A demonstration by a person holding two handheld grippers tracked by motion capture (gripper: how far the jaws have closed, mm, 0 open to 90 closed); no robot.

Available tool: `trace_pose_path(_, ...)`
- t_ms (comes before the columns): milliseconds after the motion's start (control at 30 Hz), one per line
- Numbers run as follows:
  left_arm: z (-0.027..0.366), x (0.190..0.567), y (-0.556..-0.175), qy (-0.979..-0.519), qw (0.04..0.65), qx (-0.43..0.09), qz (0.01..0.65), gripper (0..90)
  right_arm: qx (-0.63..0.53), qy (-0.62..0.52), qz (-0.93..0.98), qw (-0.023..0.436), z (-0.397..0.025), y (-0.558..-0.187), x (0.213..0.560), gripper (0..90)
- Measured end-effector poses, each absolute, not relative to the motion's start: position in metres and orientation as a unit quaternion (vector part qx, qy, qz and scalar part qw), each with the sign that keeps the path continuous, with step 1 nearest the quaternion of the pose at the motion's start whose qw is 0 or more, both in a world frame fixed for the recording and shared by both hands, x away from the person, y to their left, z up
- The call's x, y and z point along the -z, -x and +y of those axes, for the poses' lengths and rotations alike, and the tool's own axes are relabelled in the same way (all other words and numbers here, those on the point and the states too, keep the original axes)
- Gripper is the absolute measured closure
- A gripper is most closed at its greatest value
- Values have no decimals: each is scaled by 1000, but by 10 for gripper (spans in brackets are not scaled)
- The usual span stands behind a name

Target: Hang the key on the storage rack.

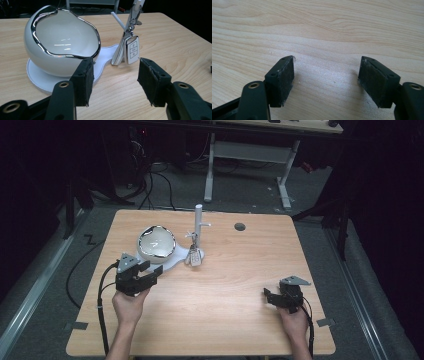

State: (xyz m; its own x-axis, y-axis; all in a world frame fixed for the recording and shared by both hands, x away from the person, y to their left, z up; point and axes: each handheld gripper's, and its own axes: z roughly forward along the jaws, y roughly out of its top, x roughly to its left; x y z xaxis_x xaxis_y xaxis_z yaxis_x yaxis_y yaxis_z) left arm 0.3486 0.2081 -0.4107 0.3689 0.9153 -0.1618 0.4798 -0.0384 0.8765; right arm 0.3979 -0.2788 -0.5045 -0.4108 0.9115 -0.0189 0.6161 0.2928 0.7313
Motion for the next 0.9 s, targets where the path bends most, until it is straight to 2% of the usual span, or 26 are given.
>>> trace_pose_path(900,229,424,-326,-661,469,-234,536,467,-330,-495,772,224,-279,-398,504,289)
